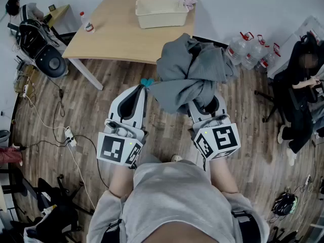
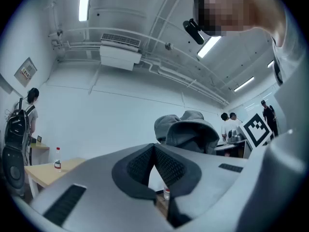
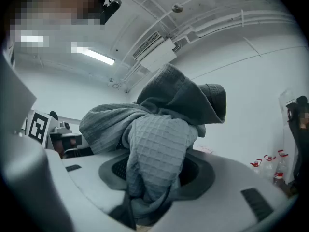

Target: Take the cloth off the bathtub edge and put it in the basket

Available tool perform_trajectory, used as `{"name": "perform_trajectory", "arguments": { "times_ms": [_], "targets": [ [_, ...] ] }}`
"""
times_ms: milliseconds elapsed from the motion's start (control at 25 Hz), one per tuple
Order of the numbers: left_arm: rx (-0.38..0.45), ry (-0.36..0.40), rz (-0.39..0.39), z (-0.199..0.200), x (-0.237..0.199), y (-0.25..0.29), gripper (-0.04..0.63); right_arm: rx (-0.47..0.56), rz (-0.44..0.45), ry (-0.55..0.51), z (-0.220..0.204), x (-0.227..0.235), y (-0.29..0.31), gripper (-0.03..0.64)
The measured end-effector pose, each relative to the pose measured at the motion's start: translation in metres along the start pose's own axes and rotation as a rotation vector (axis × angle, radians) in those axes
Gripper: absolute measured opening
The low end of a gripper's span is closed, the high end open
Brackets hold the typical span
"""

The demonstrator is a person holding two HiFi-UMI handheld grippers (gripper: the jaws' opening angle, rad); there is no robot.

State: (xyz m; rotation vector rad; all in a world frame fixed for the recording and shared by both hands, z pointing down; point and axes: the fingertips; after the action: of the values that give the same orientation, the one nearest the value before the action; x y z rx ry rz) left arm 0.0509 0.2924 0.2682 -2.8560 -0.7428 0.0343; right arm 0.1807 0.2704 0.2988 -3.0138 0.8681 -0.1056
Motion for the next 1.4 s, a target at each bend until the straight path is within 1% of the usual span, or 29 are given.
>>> {"name": "perform_trajectory", "arguments": {
  "times_ms": [120, 320, 840, 960, 1080, 1400],
  "targets": [
    [-0.008, -0.008, 0.031, -0.003, 0.017, -0.003, -0.003, -0.010, 0.018, 0.000, 0.000, 0.010, -0.014, 0.198],
    [-0.013, 0.003, 0.038, -0.001, 0.040, 0.002, -0.003, 0.000, 0.035, 0.004, 0.004, 0.023, -0.030, 0.198],
    [-0.014, 0.021, 0.041, 0.000, 0.064, 0.020, -0.003, 0.013, 0.058, 0.017, 0.006, 0.045, -0.044, 0.198],
    [-0.019, 0.018, 0.033, -0.005, 0.056, 0.028, -0.003, 0.014, 0.069, 0.023, 0.005, 0.045, -0.033, 0.199],
    [-0.012, 0.011, 0.026, -0.007, 0.038, 0.036, -0.003, 0.010, 0.071, 0.022, 0.004, 0.045, -0.015, 0.202],
    [0.000, -0.003, -0.021, -0.013, -0.030, 0.067, -0.003, 0.053, 0.010, 0.038, 0.010, 0.040, 0.047, 0.206]
  ]
}}
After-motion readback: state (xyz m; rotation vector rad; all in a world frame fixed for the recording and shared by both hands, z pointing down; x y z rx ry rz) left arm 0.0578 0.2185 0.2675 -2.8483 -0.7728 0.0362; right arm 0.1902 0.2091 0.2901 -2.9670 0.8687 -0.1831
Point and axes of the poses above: the fingertips, and each gripper's own axes: y forward along the fingers, x to its right, z out of its top
